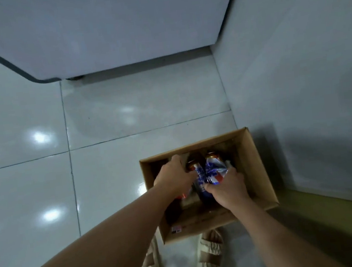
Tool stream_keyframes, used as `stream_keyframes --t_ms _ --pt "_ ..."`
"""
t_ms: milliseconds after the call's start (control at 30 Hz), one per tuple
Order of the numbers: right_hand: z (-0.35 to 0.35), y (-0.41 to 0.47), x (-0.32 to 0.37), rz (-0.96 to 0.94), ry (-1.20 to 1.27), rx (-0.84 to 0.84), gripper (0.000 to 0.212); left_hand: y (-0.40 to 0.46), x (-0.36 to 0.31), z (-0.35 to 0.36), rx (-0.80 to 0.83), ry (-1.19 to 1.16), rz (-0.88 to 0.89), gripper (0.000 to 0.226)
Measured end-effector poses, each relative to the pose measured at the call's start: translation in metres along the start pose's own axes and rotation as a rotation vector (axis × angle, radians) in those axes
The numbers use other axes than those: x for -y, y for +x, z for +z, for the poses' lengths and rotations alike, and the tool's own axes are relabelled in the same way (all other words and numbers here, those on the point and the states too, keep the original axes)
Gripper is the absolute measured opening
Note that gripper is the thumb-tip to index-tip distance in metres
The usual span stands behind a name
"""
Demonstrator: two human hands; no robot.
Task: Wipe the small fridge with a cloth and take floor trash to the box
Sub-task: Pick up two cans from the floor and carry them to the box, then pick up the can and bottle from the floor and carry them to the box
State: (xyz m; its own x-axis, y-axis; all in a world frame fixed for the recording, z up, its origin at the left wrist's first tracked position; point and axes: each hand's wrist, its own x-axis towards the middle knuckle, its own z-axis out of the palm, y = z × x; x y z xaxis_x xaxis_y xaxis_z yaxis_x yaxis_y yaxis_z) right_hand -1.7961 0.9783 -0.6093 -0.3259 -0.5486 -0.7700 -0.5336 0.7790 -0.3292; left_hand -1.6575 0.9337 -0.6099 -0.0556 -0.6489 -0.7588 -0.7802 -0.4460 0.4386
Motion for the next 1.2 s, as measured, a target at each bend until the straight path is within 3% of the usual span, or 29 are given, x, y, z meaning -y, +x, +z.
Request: stream_keyframes --t_ms 367,700,967,1200 --pt "-0.066 -0.196 0.121 -0.193 -0.079 -0.05 0.083 -0.181 -0.033 -0.161 -0.15 -0.101 0.043 0.063" --pt "-0.094 -0.339 0.216 -0.557 -0.237 -0.002 0.089 -0.351 -0.014 -0.268 -0.435 -0.208 0.006 0.064" --pt "-0.073 -0.44 0.293 -0.771 -0.362 0.039 0.089 -0.456 0.029 -0.333 -0.61 -0.292 -0.044 0.066" --pt "-0.007 -0.519 0.386 -0.924 -0.35 0.098 0.086 -0.513 0.11 -0.418 -0.742 -0.332 -0.077 0.069"
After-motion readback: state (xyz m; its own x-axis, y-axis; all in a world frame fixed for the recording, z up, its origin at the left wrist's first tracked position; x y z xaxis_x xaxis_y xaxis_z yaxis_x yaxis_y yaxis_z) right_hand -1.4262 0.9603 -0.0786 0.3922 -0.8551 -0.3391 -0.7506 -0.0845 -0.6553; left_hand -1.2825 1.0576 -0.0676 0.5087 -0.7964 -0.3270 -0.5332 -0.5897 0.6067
